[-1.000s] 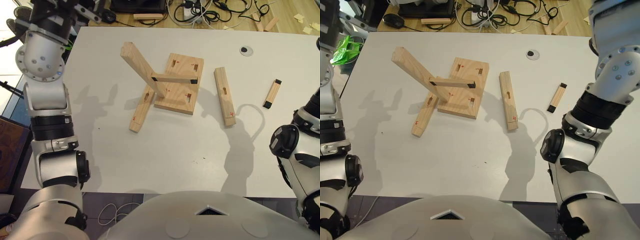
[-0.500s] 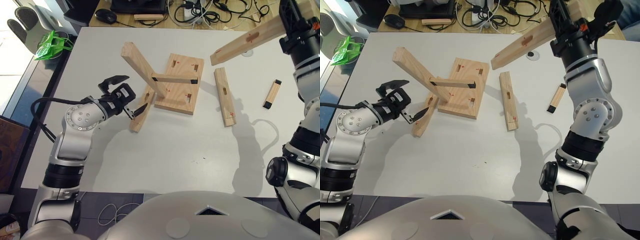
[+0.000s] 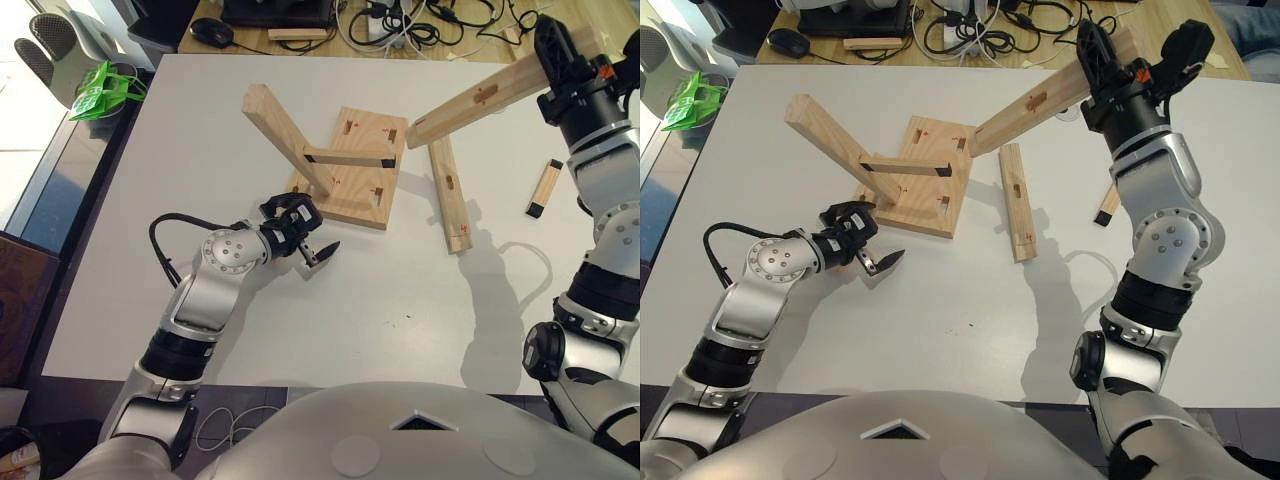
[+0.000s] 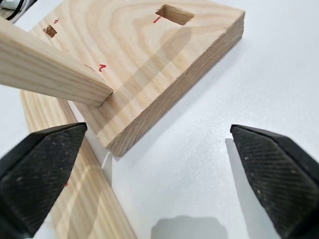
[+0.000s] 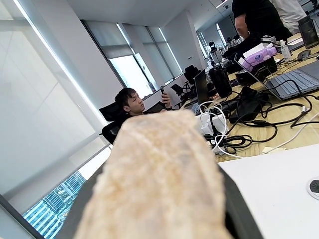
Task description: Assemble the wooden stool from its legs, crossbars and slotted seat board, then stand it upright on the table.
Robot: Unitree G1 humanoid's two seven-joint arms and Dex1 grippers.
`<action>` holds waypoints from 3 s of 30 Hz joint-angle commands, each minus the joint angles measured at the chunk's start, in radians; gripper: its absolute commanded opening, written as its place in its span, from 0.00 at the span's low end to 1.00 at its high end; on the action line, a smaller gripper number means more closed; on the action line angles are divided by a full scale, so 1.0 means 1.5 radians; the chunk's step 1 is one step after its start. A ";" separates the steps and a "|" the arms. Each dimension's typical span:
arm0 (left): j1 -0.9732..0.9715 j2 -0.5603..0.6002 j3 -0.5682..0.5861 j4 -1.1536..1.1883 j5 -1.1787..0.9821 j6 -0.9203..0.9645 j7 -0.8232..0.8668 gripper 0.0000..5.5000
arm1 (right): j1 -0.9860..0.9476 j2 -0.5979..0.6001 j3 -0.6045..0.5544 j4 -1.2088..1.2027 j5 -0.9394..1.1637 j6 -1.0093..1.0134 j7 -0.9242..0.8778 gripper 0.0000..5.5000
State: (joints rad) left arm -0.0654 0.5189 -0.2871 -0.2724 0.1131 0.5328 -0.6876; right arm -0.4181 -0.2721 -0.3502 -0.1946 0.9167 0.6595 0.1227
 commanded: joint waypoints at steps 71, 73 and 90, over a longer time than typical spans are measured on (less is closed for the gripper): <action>-0.095 -0.113 -0.023 0.003 -0.117 0.225 0.154 0.98 | -0.006 -0.028 0.086 0.070 -0.145 0.146 -0.038 0.18; -0.094 -0.114 -0.022 0.006 -0.118 0.221 0.157 0.98 | -0.012 -0.028 0.079 0.066 -0.139 0.177 -0.062 0.18; -0.100 -0.124 -0.024 0.019 -0.115 0.203 0.175 0.98 | 0.021 -0.044 0.164 0.054 -0.214 0.128 -0.003 0.18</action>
State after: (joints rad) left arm -0.2039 0.3341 -0.3209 -0.2518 -0.0690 0.8408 -0.4279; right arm -0.4444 -0.3271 -0.1364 -0.1644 0.6636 0.8103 0.1318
